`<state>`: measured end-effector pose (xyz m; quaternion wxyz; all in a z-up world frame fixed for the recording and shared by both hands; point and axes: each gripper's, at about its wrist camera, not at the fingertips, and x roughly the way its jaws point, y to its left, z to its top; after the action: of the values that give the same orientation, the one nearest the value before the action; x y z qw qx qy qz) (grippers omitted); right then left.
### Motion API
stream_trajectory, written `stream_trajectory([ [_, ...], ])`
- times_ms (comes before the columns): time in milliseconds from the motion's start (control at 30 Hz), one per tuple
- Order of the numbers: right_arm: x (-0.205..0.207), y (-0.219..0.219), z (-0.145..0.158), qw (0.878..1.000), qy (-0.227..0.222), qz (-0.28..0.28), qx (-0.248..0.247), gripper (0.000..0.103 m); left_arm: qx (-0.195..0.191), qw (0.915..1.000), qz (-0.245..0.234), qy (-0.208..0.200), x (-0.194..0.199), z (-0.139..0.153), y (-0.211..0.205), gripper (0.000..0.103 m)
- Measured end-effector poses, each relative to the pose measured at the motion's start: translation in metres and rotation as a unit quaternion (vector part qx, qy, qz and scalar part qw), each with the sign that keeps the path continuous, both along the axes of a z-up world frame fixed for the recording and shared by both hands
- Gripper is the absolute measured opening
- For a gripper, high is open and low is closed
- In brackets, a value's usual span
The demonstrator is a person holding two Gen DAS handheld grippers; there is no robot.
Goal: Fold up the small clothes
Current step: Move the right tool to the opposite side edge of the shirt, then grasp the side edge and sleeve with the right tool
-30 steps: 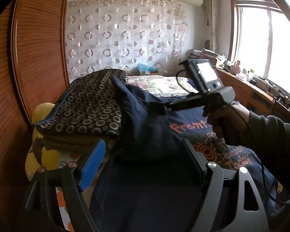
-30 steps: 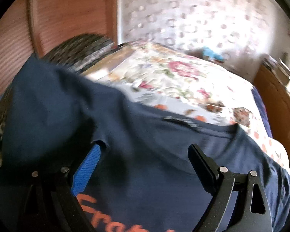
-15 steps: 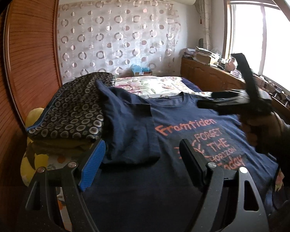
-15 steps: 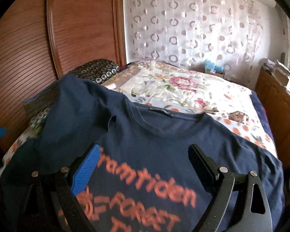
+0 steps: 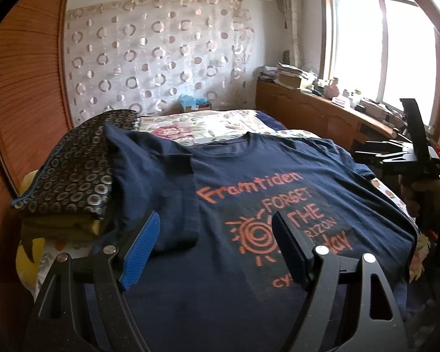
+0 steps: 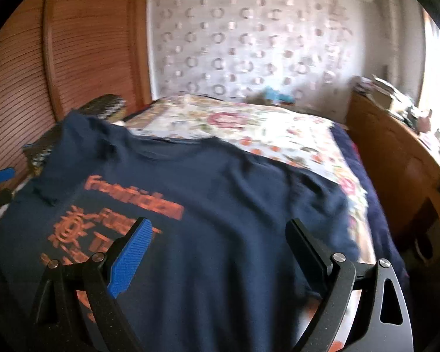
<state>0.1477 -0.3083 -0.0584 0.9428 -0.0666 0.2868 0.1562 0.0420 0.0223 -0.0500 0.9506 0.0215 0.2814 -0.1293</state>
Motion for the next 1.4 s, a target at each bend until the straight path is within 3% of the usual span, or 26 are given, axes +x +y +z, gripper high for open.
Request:
stream_trajectory([
  [333, -0.005, -0.079, -0.04, 0.995, 0.046, -0.092, 0.01, 0.093, 0.03, 0.9984, -0.024, 0.041, 0.025, -0.017, -0.027, 0.079],
  [533, 0.014, -0.104, -0.057, 0.989, 0.09, -0.107, 0.039, 0.093, 0.038, 0.9956, -0.048, 0.07, 0.04, -0.026, -0.041, 0.079],
  [700, 0.03, -0.11, -0.049, 0.987, 0.106, -0.102, 0.062, 0.091, 0.063, 0.9915, -0.062, 0.095, 0.055, -0.037, -0.055, 0.079],
  [933, 0.044, -0.12, -0.039, 0.985, 0.122, -0.097, 0.071, 0.058, 0.076, 0.985, -0.072, 0.137, 0.074, -0.05, -0.061, 0.079],
  [1267, 0.044, -0.126, -0.036, 0.983, 0.131, -0.111, 0.068, 0.031, 0.074, 0.9818, -0.078, 0.157, 0.078, -0.056, -0.06, 0.084],
  [1367, 0.042, -0.124, -0.033, 0.986, 0.112, -0.113, 0.043, 0.007, 0.074, 0.9819, -0.077, 0.157, 0.08, -0.057, -0.06, 0.085],
  [1400, 0.04, -0.124, -0.029, 0.988, 0.103, -0.107, 0.053, 0.006, 0.074, 0.9819, -0.076, 0.157, 0.079, -0.057, -0.06, 0.085],
])
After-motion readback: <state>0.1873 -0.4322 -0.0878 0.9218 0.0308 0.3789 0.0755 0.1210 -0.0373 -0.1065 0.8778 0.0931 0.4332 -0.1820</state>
